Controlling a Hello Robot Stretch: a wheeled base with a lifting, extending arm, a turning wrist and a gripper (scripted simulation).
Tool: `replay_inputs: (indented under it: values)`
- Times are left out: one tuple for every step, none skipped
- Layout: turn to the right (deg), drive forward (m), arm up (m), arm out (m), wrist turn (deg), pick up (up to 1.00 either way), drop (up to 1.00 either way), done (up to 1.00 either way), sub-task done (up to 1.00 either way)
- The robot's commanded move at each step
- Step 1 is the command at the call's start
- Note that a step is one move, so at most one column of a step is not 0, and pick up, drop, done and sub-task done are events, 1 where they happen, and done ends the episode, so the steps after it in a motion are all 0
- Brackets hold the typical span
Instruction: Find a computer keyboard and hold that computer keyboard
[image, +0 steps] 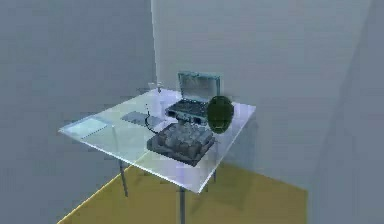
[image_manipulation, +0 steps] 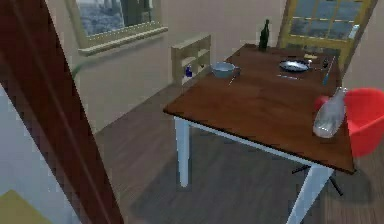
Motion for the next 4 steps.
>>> replay_inputs:
  values:
    - [-45.0,0.00,0.00,0.00,0.0,0.00,0.00,0.00,0.00]
    - [-42.0,0.00,0.00,0.00,0.0,0.00,0.00,0.00,0.00]
    - [45.0,0.00,0.00,0.00,0.0,0.00,0.00,0.00,0.00]
    - [45.0,0.00,0.00,0.00,0.0,0.00,0.00,0.00,0.00]
